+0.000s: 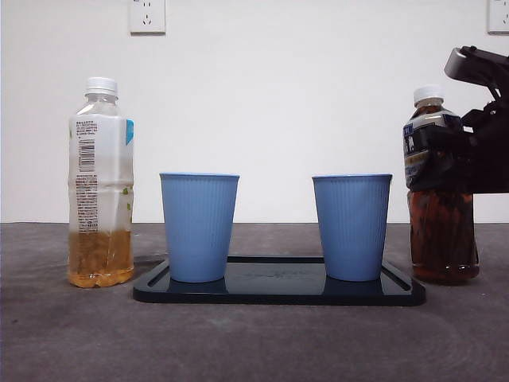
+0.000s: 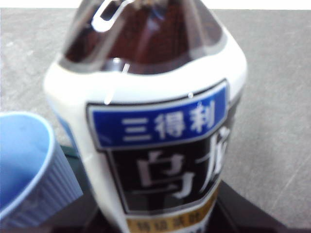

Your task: Pour the drink into the cup

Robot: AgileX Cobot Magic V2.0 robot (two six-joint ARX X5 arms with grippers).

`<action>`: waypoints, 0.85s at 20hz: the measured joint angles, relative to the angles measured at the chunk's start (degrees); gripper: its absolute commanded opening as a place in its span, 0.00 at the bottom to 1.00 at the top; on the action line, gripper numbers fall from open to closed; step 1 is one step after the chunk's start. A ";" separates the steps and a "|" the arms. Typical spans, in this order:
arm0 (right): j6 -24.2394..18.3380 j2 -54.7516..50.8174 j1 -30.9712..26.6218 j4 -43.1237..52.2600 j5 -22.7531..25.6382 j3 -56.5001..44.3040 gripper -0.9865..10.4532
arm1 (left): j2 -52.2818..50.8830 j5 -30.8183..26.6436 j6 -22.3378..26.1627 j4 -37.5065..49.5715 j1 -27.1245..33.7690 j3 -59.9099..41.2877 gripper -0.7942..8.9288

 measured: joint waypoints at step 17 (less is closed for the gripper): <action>0.00 -3.98 0.00 -8.87 0.02 0.74 0.45 | 0.07 -3.32 0.17 6.21 0.00 0.00 0.67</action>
